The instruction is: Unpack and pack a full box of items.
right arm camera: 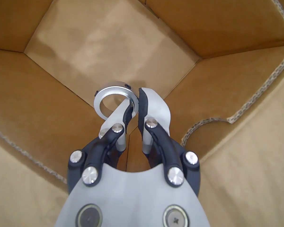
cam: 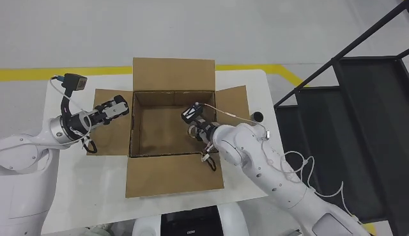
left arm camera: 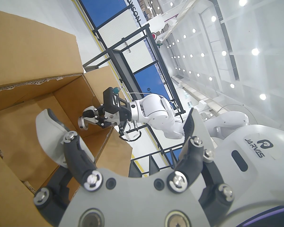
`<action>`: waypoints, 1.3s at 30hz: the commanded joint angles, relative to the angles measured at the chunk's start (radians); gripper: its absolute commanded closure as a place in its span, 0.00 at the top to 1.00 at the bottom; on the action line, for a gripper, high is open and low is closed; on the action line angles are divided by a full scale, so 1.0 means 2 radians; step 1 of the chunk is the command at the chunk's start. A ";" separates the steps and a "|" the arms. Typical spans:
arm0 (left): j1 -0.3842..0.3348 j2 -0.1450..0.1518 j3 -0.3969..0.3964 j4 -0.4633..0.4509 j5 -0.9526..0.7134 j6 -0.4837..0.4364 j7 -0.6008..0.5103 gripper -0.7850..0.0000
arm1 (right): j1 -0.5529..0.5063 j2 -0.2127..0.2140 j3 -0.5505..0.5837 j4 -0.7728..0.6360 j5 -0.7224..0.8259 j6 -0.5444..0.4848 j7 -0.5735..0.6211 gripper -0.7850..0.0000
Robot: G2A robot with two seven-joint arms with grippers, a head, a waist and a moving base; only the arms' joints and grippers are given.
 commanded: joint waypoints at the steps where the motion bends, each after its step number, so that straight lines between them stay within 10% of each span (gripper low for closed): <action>1: 0.000 0.000 0.000 0.000 0.000 0.000 0.000 1.00 | 0.015 -0.005 -0.013 0.013 -0.005 0.008 0.008 0.00; 13: 0.000 0.000 0.000 0.000 0.000 0.000 0.000 1.00 | 0.070 -0.035 -0.079 0.078 -0.015 0.026 0.033 0.04; 15: 0.000 0.000 0.000 0.000 0.000 0.000 0.000 1.00 | 0.072 -0.038 -0.080 0.084 -0.013 0.038 0.032 0.85; 16: 0.000 0.000 0.000 0.000 0.000 0.000 0.000 1.00 | 0.074 -0.040 -0.080 0.087 -0.013 0.042 0.031 1.00; 27: 0.000 0.000 0.000 0.000 0.000 0.000 0.000 1.00 | 0.062 -0.043 -0.056 0.065 -0.004 0.046 0.008 1.00; 39: 0.000 0.000 0.000 0.000 0.000 0.000 0.000 1.00 | -0.121 0.001 0.182 -0.235 0.102 -0.032 -0.039 1.00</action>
